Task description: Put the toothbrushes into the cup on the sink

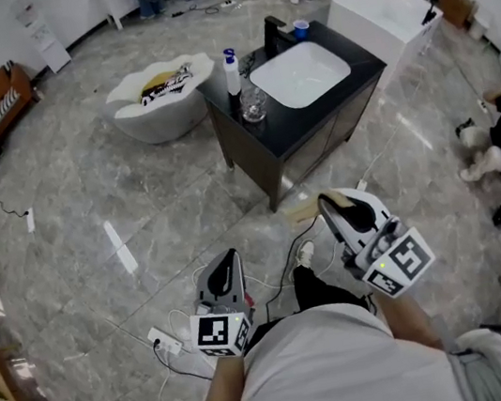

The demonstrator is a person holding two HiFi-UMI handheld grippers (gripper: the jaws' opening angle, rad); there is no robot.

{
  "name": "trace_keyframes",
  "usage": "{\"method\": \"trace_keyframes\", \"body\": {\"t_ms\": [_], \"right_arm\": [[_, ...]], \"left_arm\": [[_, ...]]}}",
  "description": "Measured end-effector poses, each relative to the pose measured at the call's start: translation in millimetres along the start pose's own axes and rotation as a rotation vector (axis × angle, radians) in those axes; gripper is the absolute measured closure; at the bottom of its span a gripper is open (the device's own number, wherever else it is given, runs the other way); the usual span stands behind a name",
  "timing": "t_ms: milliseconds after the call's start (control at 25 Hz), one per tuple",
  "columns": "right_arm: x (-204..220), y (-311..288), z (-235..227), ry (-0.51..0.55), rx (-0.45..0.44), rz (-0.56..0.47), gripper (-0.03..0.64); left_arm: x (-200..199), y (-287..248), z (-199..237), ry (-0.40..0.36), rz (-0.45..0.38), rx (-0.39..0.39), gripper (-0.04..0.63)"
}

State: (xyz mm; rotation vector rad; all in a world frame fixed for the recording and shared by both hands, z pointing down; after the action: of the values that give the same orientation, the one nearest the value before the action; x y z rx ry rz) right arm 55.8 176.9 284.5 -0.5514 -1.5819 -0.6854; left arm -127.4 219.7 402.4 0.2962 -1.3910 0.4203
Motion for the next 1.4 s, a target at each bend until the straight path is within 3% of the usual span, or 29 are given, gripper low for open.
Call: {"method": "trace_keyframes", "body": {"t_ms": [400,720,960,1400], "right_arm": [[9.8,-37.1,-90.0,-0.069,-0.028,0.017,0.561],[10.0,-64.3,-164.8,-0.131,-0.053,0.004,0.561],[8.0,-77.4,-218.5,-0.161,-0.076,-0.017,0.561],[19.9,-113.3,-269.5,-0.216,-0.155,-0.024,0.561]], "left_arm": [[-9.0,-103.8,-1.7,-0.004,0.027,0.001,0.594],[-12.1,-194.5,-4.5,-0.022,0.099,0.006,0.594],[-28.6,-259.6,-11.5,-0.047,0.070,-0.011,0.594],[-26.4,-284.8,1.1,-0.061,0.118,-0.121,0.594]]}}
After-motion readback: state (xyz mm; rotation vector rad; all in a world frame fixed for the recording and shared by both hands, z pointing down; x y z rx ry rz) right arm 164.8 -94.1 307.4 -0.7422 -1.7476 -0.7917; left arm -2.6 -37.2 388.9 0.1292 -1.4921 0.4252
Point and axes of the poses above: the fingertips, and each gripper's own axes: y backward along the fingers, z to its left, x out of its underside, the point moved 2 cm from there along y, backward along the fingers, and after that the axes turned 4 degrees about -z, right-handed, at the moved point
